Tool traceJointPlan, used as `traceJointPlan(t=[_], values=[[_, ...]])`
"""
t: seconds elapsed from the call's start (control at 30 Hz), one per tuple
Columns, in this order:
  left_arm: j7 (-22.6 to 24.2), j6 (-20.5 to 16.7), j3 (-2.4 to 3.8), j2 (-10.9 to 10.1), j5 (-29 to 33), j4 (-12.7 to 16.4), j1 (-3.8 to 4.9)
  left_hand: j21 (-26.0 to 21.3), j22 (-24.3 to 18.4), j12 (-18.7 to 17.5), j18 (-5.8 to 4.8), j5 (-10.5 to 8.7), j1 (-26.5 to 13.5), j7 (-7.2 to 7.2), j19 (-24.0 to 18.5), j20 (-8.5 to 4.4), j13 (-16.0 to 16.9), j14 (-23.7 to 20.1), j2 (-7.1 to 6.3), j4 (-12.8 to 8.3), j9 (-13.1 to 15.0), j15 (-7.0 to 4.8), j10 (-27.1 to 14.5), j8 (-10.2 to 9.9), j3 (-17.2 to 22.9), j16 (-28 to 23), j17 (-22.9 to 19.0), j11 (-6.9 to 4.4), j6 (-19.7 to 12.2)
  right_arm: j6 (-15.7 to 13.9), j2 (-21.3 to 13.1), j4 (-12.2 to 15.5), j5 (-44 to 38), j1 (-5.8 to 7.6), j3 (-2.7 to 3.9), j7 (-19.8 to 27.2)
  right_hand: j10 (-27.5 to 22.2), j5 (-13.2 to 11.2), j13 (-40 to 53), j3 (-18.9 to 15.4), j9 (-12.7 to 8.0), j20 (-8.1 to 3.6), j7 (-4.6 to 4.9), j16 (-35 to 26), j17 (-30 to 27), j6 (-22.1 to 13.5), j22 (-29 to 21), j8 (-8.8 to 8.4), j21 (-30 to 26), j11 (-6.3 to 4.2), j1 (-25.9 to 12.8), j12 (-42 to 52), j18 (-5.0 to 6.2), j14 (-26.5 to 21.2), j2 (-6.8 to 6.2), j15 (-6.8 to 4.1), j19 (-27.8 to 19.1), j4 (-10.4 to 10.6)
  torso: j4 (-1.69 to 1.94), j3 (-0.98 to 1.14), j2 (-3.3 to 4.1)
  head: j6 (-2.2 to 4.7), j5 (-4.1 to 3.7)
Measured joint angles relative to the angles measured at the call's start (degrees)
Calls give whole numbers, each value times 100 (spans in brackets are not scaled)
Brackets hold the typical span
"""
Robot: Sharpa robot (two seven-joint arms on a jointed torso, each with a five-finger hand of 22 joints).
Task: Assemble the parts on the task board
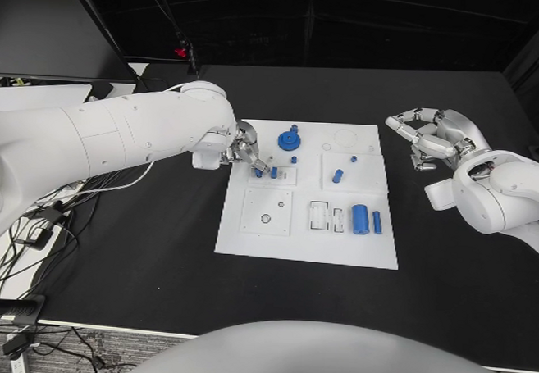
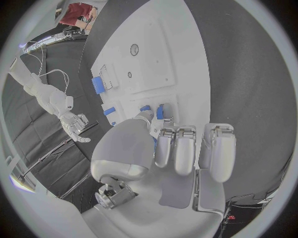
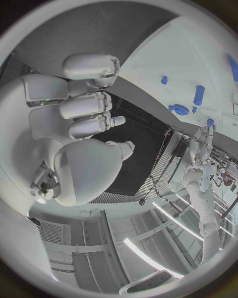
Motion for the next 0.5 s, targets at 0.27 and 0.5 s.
traceJointPlan(t=[0.27,0.5], values=[[-3,20,1,2,-2,-9,2,0,0,0,1,111,109,-1,0,0,0,0,12,14,0,0,0,5,64,0,0,0,0,0,-1,-1,0,0,0,-2,0,0,0,0,0,0,0,0,0,0,0,0,0,0,0,0,0,0,0,0,0,0,0,0,1,-7,-3],[-3,26,1,3,-2,-12,2,0,0,0,0,177,170,-1,0,0,0,0,27,11,0,0,0,16,100,0,0,0,1,0,2,-2,0,0,0,-6,0,0,0,0,1,0,0,0,0,0,0,0,0,0,0,0,0,0,0,0,0,0,3,0,0,-3,-4]])
